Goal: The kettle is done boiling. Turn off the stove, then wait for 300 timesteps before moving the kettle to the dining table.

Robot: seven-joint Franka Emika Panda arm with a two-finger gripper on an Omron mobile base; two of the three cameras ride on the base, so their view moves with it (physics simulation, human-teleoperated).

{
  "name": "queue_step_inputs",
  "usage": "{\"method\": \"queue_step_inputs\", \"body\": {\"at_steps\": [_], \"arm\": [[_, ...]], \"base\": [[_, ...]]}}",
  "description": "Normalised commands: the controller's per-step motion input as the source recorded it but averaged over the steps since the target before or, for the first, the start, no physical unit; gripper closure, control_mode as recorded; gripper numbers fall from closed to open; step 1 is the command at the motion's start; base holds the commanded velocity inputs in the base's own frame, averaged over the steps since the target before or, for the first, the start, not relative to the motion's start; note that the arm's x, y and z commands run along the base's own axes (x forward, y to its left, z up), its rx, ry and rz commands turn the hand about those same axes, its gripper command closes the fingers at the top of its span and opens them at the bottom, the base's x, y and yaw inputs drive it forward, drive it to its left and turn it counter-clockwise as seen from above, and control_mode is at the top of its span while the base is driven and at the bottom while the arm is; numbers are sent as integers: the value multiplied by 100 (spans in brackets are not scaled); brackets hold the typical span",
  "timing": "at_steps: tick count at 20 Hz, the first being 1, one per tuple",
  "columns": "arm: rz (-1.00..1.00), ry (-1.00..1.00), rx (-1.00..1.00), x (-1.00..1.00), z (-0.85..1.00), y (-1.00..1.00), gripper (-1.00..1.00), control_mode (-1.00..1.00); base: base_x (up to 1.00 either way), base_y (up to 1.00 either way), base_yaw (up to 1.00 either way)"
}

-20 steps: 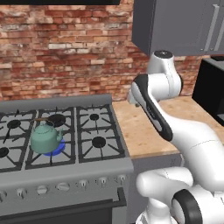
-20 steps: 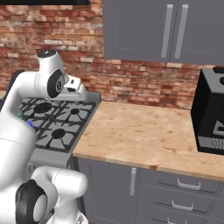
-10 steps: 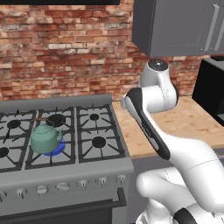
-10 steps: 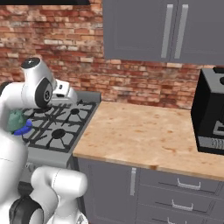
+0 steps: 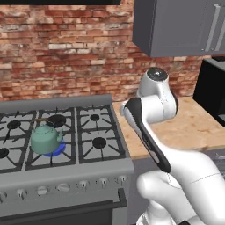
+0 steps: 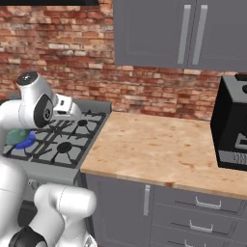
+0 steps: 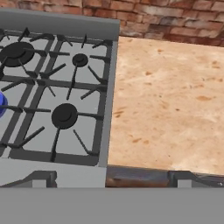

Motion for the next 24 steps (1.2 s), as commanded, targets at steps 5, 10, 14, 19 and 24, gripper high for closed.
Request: {"method": "queue_step_inputs", "body": {"at_steps": [5,10,14,19,24], "arm": [[0,-5,-1,-10,-39,23,-100,-100],[0,-1,-2,-2,-21,35,-100,-100],[0,0,-5,0,-20,34,-100,-100],[0,0,-9,0,-21,37,-100,-100],[0,-4,-12,-5,-18,39,-100,-100]], "base": [[0,0,0],[0,0,0],[0,0,0],[0,0,0],[0,0,0]]}}
